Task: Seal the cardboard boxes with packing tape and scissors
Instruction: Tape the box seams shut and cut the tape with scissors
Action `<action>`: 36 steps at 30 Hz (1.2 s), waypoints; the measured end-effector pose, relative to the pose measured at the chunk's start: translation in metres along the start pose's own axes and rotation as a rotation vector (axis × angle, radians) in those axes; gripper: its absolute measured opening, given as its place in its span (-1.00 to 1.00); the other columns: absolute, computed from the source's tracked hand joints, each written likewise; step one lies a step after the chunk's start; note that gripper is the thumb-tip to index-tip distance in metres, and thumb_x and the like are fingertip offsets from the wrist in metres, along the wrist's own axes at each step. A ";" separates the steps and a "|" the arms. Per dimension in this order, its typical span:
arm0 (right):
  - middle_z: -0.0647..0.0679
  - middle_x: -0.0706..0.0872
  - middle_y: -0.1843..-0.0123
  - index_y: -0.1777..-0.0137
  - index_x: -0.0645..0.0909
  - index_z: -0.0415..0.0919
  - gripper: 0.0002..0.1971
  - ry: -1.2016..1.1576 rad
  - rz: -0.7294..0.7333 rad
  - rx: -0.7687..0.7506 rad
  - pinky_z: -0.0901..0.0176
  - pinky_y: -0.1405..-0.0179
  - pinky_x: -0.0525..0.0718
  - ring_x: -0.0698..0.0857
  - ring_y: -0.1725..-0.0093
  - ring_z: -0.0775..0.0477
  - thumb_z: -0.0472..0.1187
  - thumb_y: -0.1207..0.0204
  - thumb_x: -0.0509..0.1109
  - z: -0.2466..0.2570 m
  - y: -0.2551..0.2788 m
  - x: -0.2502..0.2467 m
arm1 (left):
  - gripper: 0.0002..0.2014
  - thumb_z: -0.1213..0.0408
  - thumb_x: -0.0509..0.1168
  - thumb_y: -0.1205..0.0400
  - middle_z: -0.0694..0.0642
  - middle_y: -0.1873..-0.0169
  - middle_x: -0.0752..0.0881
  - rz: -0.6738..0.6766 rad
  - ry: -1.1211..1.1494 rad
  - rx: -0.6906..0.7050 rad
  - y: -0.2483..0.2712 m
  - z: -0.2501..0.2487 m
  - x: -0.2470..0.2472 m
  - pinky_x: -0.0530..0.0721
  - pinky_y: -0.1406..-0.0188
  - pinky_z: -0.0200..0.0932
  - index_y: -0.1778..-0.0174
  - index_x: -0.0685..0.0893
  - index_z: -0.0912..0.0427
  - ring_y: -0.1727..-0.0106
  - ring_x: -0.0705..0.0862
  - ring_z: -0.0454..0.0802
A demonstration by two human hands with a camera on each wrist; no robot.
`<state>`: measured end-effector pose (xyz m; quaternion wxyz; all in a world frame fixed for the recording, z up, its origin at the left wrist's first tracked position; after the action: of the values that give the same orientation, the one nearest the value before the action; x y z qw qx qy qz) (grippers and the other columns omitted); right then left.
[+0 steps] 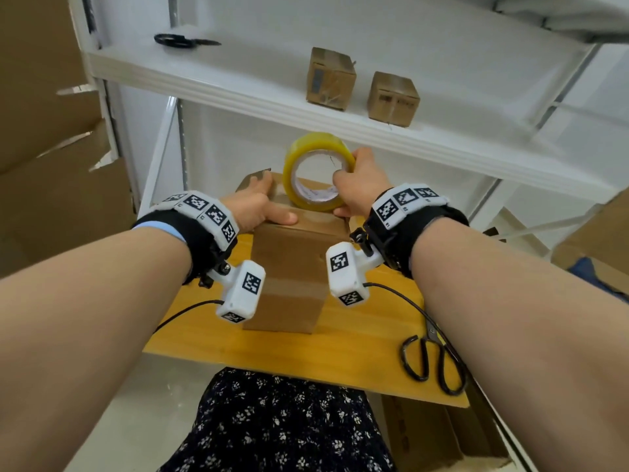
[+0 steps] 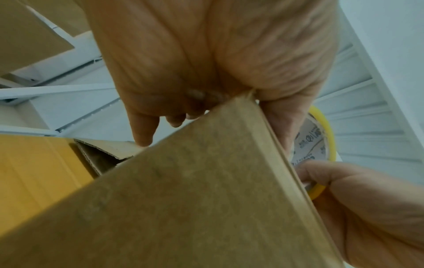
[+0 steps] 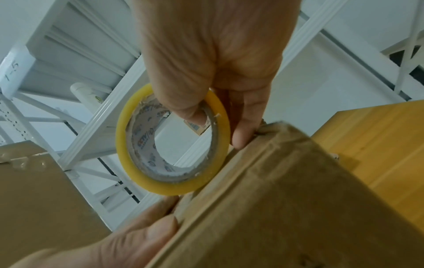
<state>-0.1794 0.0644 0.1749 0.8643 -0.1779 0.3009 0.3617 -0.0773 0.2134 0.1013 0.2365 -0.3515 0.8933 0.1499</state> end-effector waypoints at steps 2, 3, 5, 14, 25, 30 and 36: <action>-0.08 0.51 0.03 -0.30 0.33 -0.12 -0.77 -0.021 0.009 0.009 -0.12 0.31 0.86 0.72 0.14 -0.18 -0.25 -0.70 0.23 -0.001 0.001 -0.001 | 0.44 -0.28 0.51 0.08 0.08 -0.72 0.00 0.028 0.016 -0.032 0.000 0.004 0.001 0.22 -0.62 0.18 -0.71 -0.11 -0.14 -0.68 0.16 0.11; -0.08 0.51 0.04 -0.30 0.33 -0.12 -0.77 -0.019 0.007 0.001 -0.14 0.30 0.86 0.72 0.13 -0.20 -0.25 -0.70 0.23 -0.001 0.001 0.000 | 0.43 -0.27 0.53 0.09 0.06 -0.71 0.04 0.038 0.031 -0.055 -0.001 0.008 0.001 0.30 -0.59 0.19 -0.70 -0.11 -0.21 -0.65 0.23 0.13; -0.10 0.56 0.06 -0.31 0.33 -0.13 -0.75 0.038 -0.014 -0.052 -0.20 0.22 0.85 0.75 0.11 -0.24 -0.24 -0.68 0.23 0.001 0.001 -0.001 | 0.33 -0.24 0.56 -0.02 -0.01 -0.70 0.10 0.048 0.031 -0.095 0.009 0.005 0.000 0.42 -0.49 0.24 -0.67 -0.09 -0.32 -0.60 0.33 0.16; -0.01 0.62 0.17 -0.29 0.39 -0.11 -0.67 0.158 -0.098 -0.176 0.14 0.39 0.50 0.64 0.24 -0.03 -0.16 -0.56 0.32 -0.003 0.002 -0.017 | -0.06 0.13 0.38 -0.61 0.17 -0.71 -0.04 -0.002 -0.155 -0.085 0.011 -0.009 0.000 0.12 -0.60 0.11 -0.72 -0.16 -0.06 -0.68 0.11 0.18; -0.04 0.71 0.15 -0.07 0.63 -0.14 -0.69 0.064 0.031 -0.043 0.16 0.40 0.46 0.70 0.18 -0.05 0.07 -0.49 0.43 -0.028 -0.001 0.010 | -0.33 -0.08 -0.02 -0.75 0.03 -0.72 -0.16 -0.046 -0.889 -0.001 0.014 -0.033 0.008 -0.15 -0.61 0.35 -0.73 -0.07 0.07 -0.71 -0.22 0.07; -0.03 0.69 0.18 0.00 0.59 -0.11 -0.67 0.114 0.015 -0.059 0.13 0.41 0.43 0.68 0.18 -0.10 0.13 -0.46 0.44 -0.025 0.000 0.012 | -0.33 -0.16 -0.13 -0.74 0.05 -0.72 -0.18 -0.001 -0.968 -0.044 0.013 -0.031 0.016 -0.23 -0.59 0.38 -0.73 -0.15 0.00 -0.72 -0.18 0.02; -0.11 0.58 0.05 -0.16 0.52 -0.24 -0.76 0.119 -0.088 -0.025 0.10 0.18 0.43 0.56 0.11 -0.16 -0.09 -0.63 0.32 -0.026 -0.003 -0.002 | -0.20 -0.38 -0.21 -0.65 0.06 -0.72 -0.12 -0.008 -1.046 -0.056 0.022 -0.036 0.015 -0.36 -0.56 0.34 -0.73 -0.09 0.01 -0.72 -0.16 0.02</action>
<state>-0.1879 0.0478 0.1571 0.8576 -0.2228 0.3392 0.3160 -0.1139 0.2053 0.1257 0.6420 -0.2391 0.6503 0.3282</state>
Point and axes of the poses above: each hand's wrist, its own y-axis away from the middle knuckle, its own x-axis out of the palm, z = x × y, the point moved 6 cm from there along -y, towards the middle knuckle
